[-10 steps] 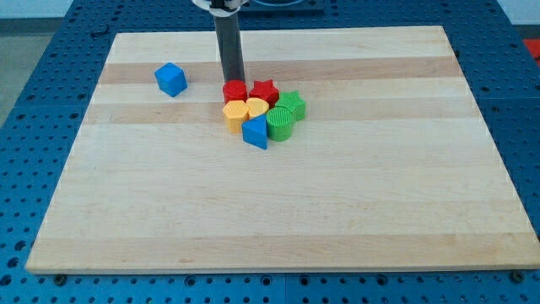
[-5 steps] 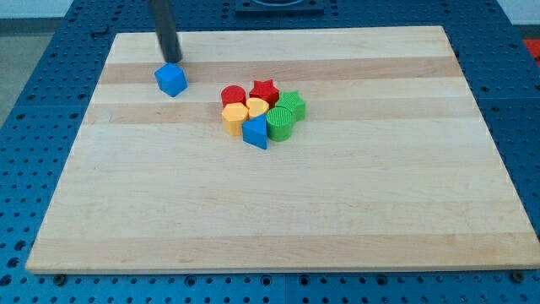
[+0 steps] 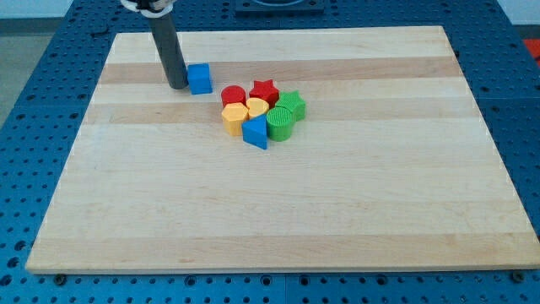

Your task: Move the blue cube closer to the red circle

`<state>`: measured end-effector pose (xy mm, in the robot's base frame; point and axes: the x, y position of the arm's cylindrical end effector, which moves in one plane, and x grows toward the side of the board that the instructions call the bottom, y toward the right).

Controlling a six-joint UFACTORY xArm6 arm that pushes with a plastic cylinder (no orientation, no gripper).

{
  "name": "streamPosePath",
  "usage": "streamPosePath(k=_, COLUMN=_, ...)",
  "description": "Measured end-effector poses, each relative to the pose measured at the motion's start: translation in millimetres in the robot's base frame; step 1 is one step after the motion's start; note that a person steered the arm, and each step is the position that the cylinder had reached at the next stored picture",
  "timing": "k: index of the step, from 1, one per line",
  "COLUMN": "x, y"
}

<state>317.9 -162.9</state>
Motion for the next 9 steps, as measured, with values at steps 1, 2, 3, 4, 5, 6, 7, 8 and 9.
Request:
streamPosePath(k=1, x=-16.3, y=-4.3)
streamPosePath(k=2, x=-14.1, y=26.9)
streamPosePath(k=3, x=-10.6, y=52.1)
streamPosePath(k=4, x=-10.6, y=74.6)
streamPosePath(k=5, x=-10.6, y=91.6)
streamPosePath(k=6, x=-10.9, y=99.4)
streamPosePath(k=7, x=-24.2, y=99.6)
streamPosePath(k=8, x=-29.9, y=115.5)
streamPosePath(k=9, x=-29.9, y=119.1)
